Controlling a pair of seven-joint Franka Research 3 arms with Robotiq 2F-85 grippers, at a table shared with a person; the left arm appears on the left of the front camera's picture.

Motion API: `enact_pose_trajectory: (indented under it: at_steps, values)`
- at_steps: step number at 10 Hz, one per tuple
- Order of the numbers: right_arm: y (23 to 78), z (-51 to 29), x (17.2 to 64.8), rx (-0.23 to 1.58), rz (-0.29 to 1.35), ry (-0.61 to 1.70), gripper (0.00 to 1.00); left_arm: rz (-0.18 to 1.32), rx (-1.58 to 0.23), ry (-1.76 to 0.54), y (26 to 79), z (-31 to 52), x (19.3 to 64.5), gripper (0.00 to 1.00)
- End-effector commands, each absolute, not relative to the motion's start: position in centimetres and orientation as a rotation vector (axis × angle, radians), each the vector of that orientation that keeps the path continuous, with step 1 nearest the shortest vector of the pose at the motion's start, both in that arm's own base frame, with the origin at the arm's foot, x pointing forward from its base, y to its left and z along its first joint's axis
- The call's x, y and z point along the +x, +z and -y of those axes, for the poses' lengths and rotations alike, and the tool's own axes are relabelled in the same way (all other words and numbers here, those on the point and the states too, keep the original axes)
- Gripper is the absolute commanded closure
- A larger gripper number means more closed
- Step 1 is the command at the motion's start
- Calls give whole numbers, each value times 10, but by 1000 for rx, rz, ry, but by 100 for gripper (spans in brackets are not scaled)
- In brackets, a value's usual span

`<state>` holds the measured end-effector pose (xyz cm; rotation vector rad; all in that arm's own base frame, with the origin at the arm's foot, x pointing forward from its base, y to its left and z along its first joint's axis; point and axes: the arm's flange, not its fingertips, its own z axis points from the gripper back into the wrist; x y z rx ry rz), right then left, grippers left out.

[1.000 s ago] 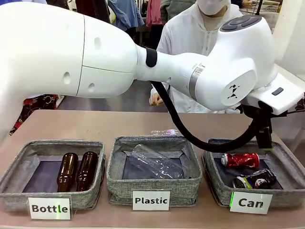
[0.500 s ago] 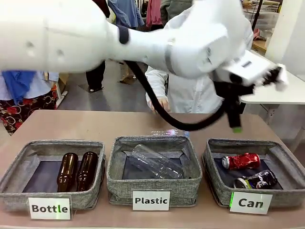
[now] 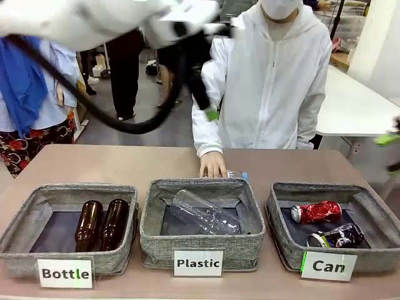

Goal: Sort the can waste into the basket.
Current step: Pick up the can waste from the table and place it in the right Fabric basket.

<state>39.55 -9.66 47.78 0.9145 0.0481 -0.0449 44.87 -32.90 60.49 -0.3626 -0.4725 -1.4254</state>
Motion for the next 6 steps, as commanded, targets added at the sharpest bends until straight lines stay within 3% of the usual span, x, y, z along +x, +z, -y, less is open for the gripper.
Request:
enact_pose_trajectory:
  at_steps: [1, 4, 6]
  values:
    - [480, 58, 422, 988, -65, 24, 0, 489, -498, -1241, 569, 223, 428, 0]
    - [460, -1, 455, 1197, -144, 53, 0, 574, -905, -801, 511, 66, 426, 0]
    - [446, 4, 470, 1389, -218, 10, 0, 512, -1196, -559, 449, -14, 436, 0]
